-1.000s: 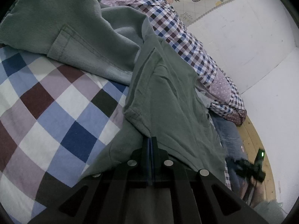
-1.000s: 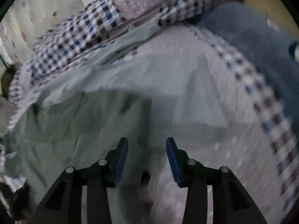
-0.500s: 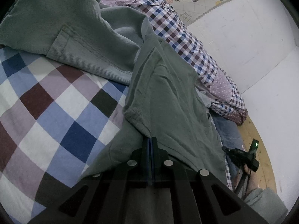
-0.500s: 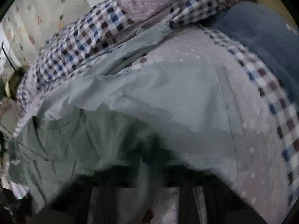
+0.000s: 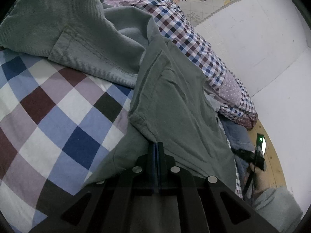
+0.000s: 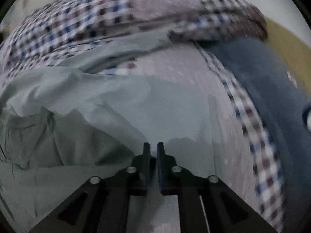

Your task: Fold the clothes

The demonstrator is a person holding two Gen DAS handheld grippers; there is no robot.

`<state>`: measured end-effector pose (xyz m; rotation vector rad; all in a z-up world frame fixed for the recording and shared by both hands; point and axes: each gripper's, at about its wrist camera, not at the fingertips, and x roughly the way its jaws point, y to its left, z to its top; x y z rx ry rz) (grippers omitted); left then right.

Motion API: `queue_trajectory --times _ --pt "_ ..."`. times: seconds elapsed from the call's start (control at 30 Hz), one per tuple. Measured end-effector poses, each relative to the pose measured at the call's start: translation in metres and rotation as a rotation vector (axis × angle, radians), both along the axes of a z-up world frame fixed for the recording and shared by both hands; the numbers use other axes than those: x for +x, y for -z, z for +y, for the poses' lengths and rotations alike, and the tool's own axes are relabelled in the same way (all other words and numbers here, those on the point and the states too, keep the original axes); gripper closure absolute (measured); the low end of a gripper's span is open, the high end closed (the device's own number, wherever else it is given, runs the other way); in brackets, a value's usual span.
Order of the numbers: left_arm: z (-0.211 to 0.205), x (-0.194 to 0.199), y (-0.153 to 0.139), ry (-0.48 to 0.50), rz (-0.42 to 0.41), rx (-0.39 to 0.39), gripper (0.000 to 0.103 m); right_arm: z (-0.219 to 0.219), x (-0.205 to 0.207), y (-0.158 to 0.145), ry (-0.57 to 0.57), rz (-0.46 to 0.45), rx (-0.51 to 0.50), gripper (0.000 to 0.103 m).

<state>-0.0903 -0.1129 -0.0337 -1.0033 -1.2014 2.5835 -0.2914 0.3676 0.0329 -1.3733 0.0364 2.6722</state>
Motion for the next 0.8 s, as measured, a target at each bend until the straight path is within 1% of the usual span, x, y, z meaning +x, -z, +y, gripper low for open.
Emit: queue_trajectory --times 0.03,0.07,0.13,0.17,0.2,0.3,0.33,0.37,0.4,0.43,0.47,0.5,0.53,0.57,0.6,0.63,0.7,0.73,0.77,0.8 --pt "0.0 0.0 0.0 0.0 -0.001 -0.001 0.101 0.009 0.014 -0.002 0.016 0.012 -0.064 0.064" --pt "0.0 0.0 0.0 0.0 -0.003 -0.001 0.101 0.017 0.03 -0.004 0.027 0.02 -0.128 0.056" --pt "0.0 0.001 0.0 0.0 -0.005 -0.002 0.101 0.028 0.065 -0.003 0.019 0.013 -0.249 0.056" --pt "0.0 0.001 0.0 0.0 -0.006 -0.002 0.101 0.028 0.079 -0.001 0.009 0.002 -0.279 0.056" --pt "0.0 0.0 0.0 0.0 -0.007 -0.002 0.101 0.027 0.093 0.001 -0.007 -0.009 -0.301 0.056" --pt "0.001 0.0 -0.001 0.001 -0.012 -0.003 0.101 0.006 0.13 0.011 -0.113 -0.049 -0.298 0.056" --pt "0.001 -0.001 -0.001 0.002 -0.014 -0.005 0.101 0.0 0.135 0.016 -0.136 -0.058 -0.279 0.058" --pt "0.002 -0.001 -0.002 0.005 -0.017 -0.005 0.101 -0.001 0.137 0.021 -0.138 -0.069 -0.268 0.063" --pt "0.002 -0.001 -0.002 0.007 -0.02 -0.005 0.101 0.002 0.139 0.028 -0.109 -0.084 -0.261 0.068" --pt "0.002 -0.001 -0.003 0.01 -0.023 -0.005 0.101 0.01 0.141 0.032 -0.062 -0.089 -0.268 0.08" --pt "0.002 -0.002 -0.004 0.012 -0.026 -0.003 0.101 0.019 0.144 0.035 -0.011 -0.089 -0.276 0.086" --pt "0.002 -0.002 -0.004 0.015 -0.029 -0.001 0.1 0.029 0.15 0.034 0.057 -0.083 -0.274 0.089" --pt "0.002 -0.002 -0.005 0.018 -0.032 0.002 0.1 0.038 0.157 0.031 0.138 -0.09 -0.23 0.1" --pt "0.002 -0.003 -0.006 0.021 -0.035 0.005 0.096 0.046 0.166 0.027 0.21 -0.088 -0.199 0.098" --pt "0.002 -0.002 -0.009 0.023 -0.029 0.006 0.089 0.054 0.179 0.02 0.249 -0.065 -0.203 0.097" --pt "0.002 0.0 -0.013 0.025 -0.018 0.005 0.083 0.058 0.192 0.015 0.259 -0.043 -0.225 0.097" --pt "0.001 0.004 -0.021 0.028 0.013 0.001 0.045 0.058 0.222 0.002 0.248 0.01 -0.26 0.097" --pt "0.001 0.01 -0.028 0.023 0.036 -0.009 0.036 0.055 0.238 -0.004 0.235 0.037 -0.269 0.097" --pt "0.0 0.017 -0.035 0.014 0.059 -0.022 0.021 0.049 0.254 -0.01 0.214 0.061 -0.27 0.097" --pt "-0.002 0.024 -0.041 0.008 0.076 -0.034 0.017 0.041 0.269 -0.016 0.189 0.086 -0.271 0.096"
